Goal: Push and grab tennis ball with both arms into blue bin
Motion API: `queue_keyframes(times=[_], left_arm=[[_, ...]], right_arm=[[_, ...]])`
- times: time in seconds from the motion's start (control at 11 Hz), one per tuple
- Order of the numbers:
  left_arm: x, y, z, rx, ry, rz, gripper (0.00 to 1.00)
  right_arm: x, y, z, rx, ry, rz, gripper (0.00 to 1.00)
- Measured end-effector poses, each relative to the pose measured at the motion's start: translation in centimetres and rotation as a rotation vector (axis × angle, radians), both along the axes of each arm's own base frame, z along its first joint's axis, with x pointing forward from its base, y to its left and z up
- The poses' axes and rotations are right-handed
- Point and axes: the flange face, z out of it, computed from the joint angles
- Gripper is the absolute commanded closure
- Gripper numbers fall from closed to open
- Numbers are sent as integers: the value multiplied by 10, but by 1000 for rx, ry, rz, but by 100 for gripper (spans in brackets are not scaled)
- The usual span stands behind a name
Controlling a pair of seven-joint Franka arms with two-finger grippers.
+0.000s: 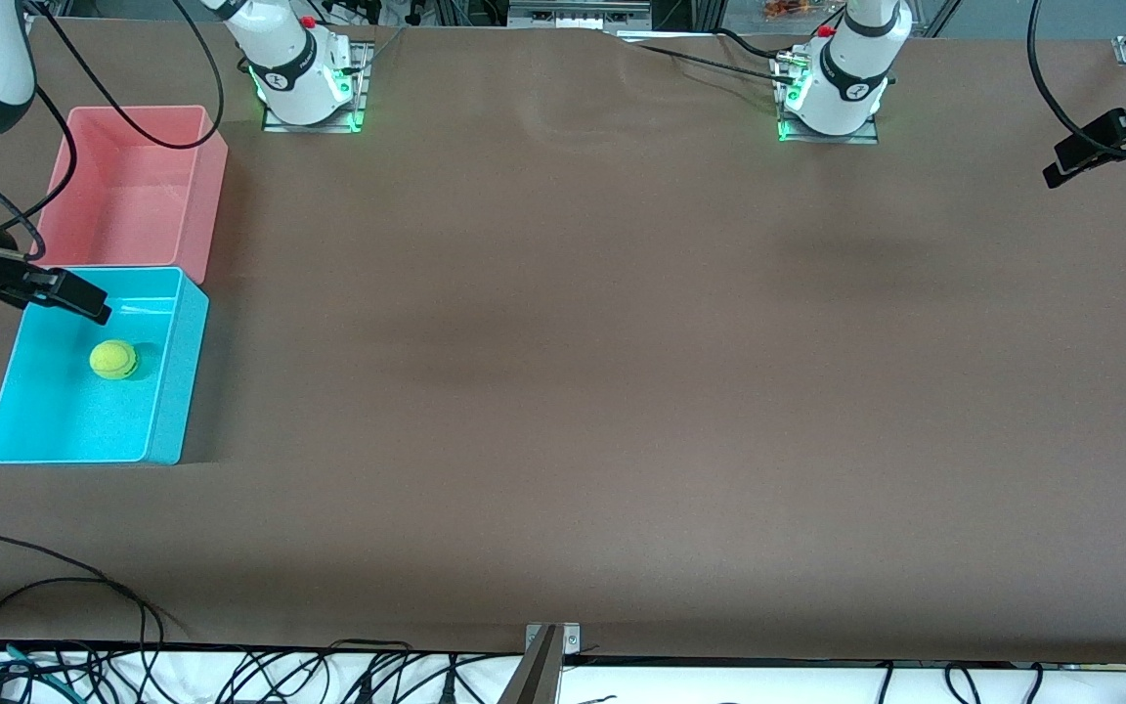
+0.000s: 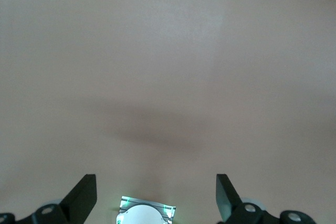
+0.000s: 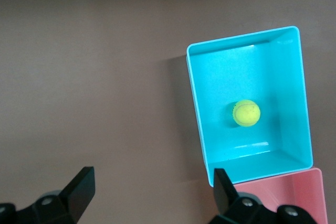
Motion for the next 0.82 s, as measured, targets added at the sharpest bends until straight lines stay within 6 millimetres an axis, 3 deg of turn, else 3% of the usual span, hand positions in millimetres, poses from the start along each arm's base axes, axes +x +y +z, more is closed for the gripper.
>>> queue_keyframes(times=[0.18, 0.82], left_arm=[[0, 0, 0, 0, 0, 0, 0], [0, 0, 0, 0, 0, 0, 0]], right_arm=[[-1, 14, 1, 62, -1, 2, 0], [-4, 2, 9, 81, -15, -32, 0]])
